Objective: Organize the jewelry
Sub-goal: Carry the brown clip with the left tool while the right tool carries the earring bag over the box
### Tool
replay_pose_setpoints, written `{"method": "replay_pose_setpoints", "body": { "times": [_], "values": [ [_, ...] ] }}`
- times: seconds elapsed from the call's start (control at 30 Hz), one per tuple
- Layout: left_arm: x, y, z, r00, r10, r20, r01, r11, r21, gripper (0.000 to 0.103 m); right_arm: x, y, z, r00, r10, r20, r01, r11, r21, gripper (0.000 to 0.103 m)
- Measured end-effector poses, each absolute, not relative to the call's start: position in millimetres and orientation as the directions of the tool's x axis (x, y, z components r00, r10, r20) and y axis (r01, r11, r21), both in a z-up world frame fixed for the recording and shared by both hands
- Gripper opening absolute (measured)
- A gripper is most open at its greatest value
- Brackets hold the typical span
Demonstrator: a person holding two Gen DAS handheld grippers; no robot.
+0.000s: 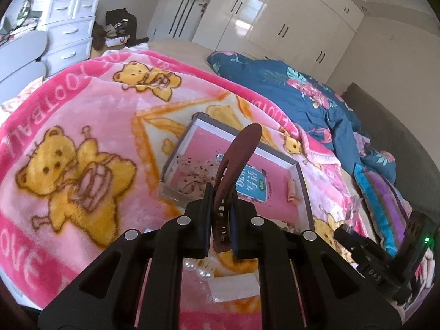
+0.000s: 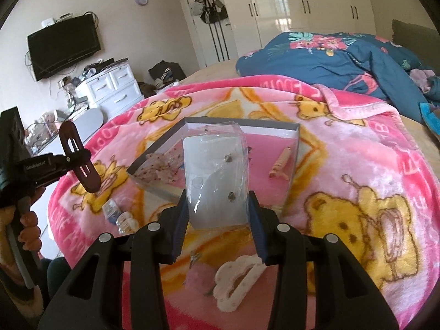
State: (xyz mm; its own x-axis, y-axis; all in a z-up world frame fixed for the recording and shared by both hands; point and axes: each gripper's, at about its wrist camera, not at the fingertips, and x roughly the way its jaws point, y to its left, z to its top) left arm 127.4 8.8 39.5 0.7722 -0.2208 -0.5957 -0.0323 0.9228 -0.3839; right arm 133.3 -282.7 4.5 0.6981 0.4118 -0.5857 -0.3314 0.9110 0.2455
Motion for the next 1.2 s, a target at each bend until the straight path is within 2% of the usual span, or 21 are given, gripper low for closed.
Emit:
{"method": "replay_pose_setpoints", "body": {
  "times": [0.67, 1.2],
  "values": [
    [189.4, -19.2, 26.5, 0.739, -0.244, -0.627, 0.014, 0.937, -0.349, 0.004, 177.3, -305.3, 9.3, 0.747, 0.37, -0.552, -0.262, 0.928, 0.266, 0.039],
    [223.5, -36.9, 1.6, 0.697, -0.273, -0.663, 0.048, 0.94, -0.337, 0.004, 210.0, -302.9, -3.2, 0.737, 0.356, -0.574, -0.247, 0.933, 0.261, 0.039]
  ]
}}
